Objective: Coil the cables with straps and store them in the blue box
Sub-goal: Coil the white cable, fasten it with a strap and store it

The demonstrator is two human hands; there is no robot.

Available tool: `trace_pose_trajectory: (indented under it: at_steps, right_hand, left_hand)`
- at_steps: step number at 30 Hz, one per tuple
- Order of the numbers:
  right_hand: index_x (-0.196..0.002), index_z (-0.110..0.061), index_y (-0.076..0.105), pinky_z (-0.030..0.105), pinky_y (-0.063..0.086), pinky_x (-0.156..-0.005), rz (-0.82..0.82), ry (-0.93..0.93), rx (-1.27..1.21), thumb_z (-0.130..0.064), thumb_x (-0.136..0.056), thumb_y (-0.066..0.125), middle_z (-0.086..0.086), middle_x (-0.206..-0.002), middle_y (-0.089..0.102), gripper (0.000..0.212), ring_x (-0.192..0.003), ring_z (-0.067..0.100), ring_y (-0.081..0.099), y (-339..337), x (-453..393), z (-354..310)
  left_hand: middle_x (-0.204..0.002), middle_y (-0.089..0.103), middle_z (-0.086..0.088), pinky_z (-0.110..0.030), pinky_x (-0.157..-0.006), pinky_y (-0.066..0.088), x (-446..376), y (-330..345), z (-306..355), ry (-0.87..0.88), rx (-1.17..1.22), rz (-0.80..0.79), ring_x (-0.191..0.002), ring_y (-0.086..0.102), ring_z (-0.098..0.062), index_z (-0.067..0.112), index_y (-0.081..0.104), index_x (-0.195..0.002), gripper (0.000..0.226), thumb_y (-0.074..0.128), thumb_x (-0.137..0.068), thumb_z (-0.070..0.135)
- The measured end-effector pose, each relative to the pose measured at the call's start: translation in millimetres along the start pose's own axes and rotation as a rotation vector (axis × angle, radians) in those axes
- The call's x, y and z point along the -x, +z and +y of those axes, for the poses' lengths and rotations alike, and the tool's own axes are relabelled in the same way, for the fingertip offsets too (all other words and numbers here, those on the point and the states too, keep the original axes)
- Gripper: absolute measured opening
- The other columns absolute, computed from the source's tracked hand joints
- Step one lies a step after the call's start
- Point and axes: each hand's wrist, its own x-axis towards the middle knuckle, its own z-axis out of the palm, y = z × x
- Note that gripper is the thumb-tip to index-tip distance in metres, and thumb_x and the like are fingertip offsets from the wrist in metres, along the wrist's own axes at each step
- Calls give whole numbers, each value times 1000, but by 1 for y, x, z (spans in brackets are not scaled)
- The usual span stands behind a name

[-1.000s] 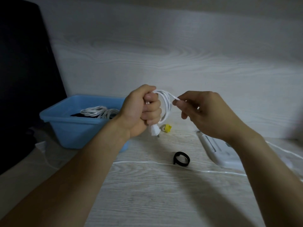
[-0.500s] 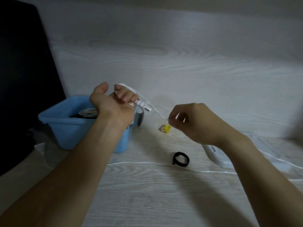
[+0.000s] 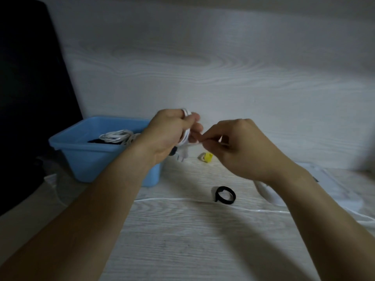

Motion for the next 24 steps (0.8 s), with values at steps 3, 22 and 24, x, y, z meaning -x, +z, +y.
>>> trace_pose_trajectory:
  at_steps: [3,22,24]
  right_hand:
    - [-83,-26,76,3,38,-64,125,74,-11,-26,-84,76,-18,-73,69,0,-64,-12,57,-9,-1,7]
    - [-76,-17,69,8,31,-41,65,274,-219,-40,-94,62,-14,-48,60,30,-35,3,44,-23,3,26]
    - [-87,-17,73,9,32,-42,71,284,-184,-38,-97,57,-7,-60,67,28,-36,3,45,-23,3,30]
  left_hand:
    - [-80,70,-15,-33,-69,55,11,1,3,-88,-184,-312,-68,64,-25,-2,67,-94,23,46,-99,5]
    - [-41,19,9,-21,-33,15,1,-11,5,-329,510,-410,-33,9,-8,23,33,-52,38,44,-88,30]
    - [-39,21,9,-20,-31,16,-5,-15,4,-275,712,-237,-28,16,-7,22,33,-52,42,42,-93,25]
